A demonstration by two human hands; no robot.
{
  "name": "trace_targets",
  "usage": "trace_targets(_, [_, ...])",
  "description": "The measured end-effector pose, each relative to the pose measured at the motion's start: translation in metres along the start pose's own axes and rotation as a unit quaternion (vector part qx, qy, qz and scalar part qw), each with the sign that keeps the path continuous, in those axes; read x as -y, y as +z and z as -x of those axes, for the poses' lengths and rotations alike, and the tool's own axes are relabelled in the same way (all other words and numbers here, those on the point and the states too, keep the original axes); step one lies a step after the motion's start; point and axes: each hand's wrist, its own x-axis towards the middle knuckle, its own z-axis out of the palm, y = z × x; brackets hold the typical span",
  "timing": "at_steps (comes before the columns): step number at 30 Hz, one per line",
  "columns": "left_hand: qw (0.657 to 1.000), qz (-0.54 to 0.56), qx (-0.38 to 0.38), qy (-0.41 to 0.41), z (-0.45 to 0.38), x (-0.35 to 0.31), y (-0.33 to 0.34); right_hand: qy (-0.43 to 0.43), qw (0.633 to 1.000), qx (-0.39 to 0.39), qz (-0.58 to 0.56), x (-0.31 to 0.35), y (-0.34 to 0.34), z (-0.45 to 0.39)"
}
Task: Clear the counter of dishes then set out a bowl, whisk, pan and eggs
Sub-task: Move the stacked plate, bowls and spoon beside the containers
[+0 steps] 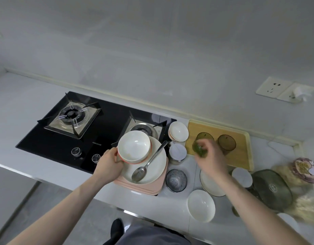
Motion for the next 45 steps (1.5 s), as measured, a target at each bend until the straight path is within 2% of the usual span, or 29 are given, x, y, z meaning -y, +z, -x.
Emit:
trace_targets(3, [1.000,-0.003,0.009,0.014,-0.001,0.001,-0.002,-0.049,0.978,0.195,0.063,0.020,0.038,0.041])
trace_targets(6, [0.999,-0.005,0.020,0.024,-0.002,0.000,-0.004,-0.026,0.948,0.288,0.133,0.017,0.065,0.058])
trace_targets(8, [0.999,-0.008,0.029,0.028,-0.003,0.000,-0.005,-0.006,0.934,0.316,0.167,0.014,0.077,0.064])
trace_targets(13, [0.998,-0.010,0.054,0.014,-0.005,0.001,-0.011,0.015,0.938,0.291,0.191,0.015,0.089,0.066])
trace_targets(17, [0.998,-0.014,0.065,0.008,-0.006,0.001,-0.014,0.047,0.942,0.290,0.164,0.014,0.060,0.060])
trace_targets(22, [0.998,-0.016,0.055,0.012,-0.007,0.002,-0.013,0.072,0.965,0.232,0.101,0.016,0.008,0.059])
trace_targets(26, [0.998,-0.014,0.061,0.005,-0.008,0.001,-0.013,0.127,0.983,0.132,-0.009,0.024,-0.043,0.044])
trace_targets(29, [0.998,-0.016,0.064,-0.004,-0.009,-0.001,-0.014,0.167,0.983,0.017,-0.077,0.018,-0.082,0.025])
trace_targets(32, [0.998,-0.017,0.062,-0.010,-0.007,-0.006,-0.015,0.196,0.975,-0.097,-0.035,-0.009,-0.112,0.001])
trace_targets(34, [0.998,-0.008,0.060,-0.014,-0.005,-0.008,-0.015,0.217,0.966,-0.138,0.004,-0.032,-0.124,-0.014])
trace_targets(37, [0.998,-0.002,0.061,-0.015,-0.003,-0.009,-0.017,0.269,0.953,-0.129,0.056,-0.061,-0.132,-0.036])
trace_targets(45, [0.999,0.020,0.040,-0.023,0.002,-0.021,-0.011,0.354,0.926,0.001,0.132,-0.121,-0.112,-0.067])
